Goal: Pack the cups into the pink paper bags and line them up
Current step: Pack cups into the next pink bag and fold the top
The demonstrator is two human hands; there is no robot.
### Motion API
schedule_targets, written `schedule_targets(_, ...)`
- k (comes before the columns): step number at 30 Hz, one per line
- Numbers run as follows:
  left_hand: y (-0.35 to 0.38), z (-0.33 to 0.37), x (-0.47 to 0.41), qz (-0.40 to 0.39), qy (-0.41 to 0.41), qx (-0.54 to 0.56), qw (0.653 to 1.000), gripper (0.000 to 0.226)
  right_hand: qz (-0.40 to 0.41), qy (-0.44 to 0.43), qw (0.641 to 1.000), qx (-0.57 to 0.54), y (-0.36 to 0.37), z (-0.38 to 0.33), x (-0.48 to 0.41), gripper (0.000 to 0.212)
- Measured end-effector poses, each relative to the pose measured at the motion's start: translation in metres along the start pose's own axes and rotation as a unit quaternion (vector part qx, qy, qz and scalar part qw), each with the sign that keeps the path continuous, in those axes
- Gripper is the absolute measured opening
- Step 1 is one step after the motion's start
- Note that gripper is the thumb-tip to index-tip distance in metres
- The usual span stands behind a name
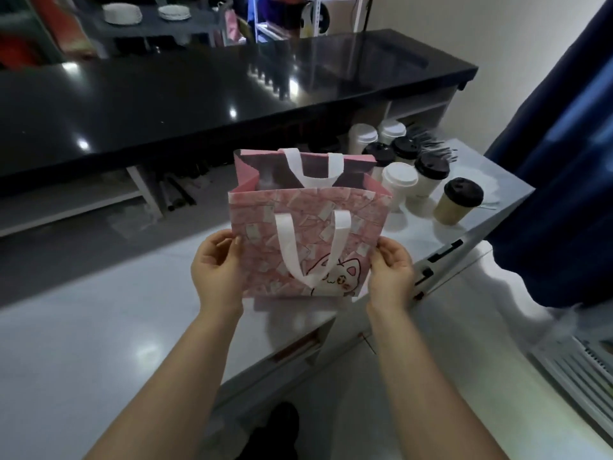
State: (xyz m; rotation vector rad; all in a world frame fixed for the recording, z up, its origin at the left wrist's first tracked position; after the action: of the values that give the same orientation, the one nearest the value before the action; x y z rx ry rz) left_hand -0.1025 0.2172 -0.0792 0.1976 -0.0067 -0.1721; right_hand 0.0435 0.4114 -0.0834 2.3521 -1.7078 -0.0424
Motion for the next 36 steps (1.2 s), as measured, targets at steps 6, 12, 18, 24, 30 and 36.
schedule_targets(6,0.021,-0.02,-0.049,0.024,0.007,-0.015,1.0,0.011,-0.024,0.014,0.999,0.017,0.044,0.008,-0.044,0.022)
schedule_targets(12,0.022,-0.034,-0.092,-0.011,0.065,-0.06,0.996,0.016,-0.121,0.014,0.992,0.021,0.082,0.01,-0.09,0.022)
schedule_targets(18,0.004,-0.064,-0.108,-0.049,0.048,-0.154,0.986,0.023,-0.181,0.028,0.98,0.077,0.099,0.03,-0.121,0.023)
schedule_targets(24,-0.002,-0.082,-0.109,-0.075,0.022,-0.205,0.976,0.035,-0.213,0.047,0.975,0.048,0.089,0.049,-0.142,0.016)
schedule_targets(30,0.003,-0.082,-0.106,-0.053,-0.007,-0.217,0.975,0.036,-0.297,0.058,0.949,0.088,0.087,0.054,-0.158,0.027)
schedule_targets(36,0.011,-0.083,-0.079,0.037,-0.018,-0.212,0.976,0.029,-0.352,0.054,0.927,0.12,0.081,0.055,-0.177,0.024)
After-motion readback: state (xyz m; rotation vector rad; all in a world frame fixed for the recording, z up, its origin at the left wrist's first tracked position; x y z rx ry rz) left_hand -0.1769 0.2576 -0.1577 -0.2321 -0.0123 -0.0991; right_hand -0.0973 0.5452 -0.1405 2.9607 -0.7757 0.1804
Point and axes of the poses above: each hand's wrist, its own x-axis away from the middle knuckle, its own y-axis out of the palm, z = x × y, the point moved 2 cm from there along -x, towards the middle knuckle, and after that the axes turned 6 degrees about -z, right-handed, at the moved point
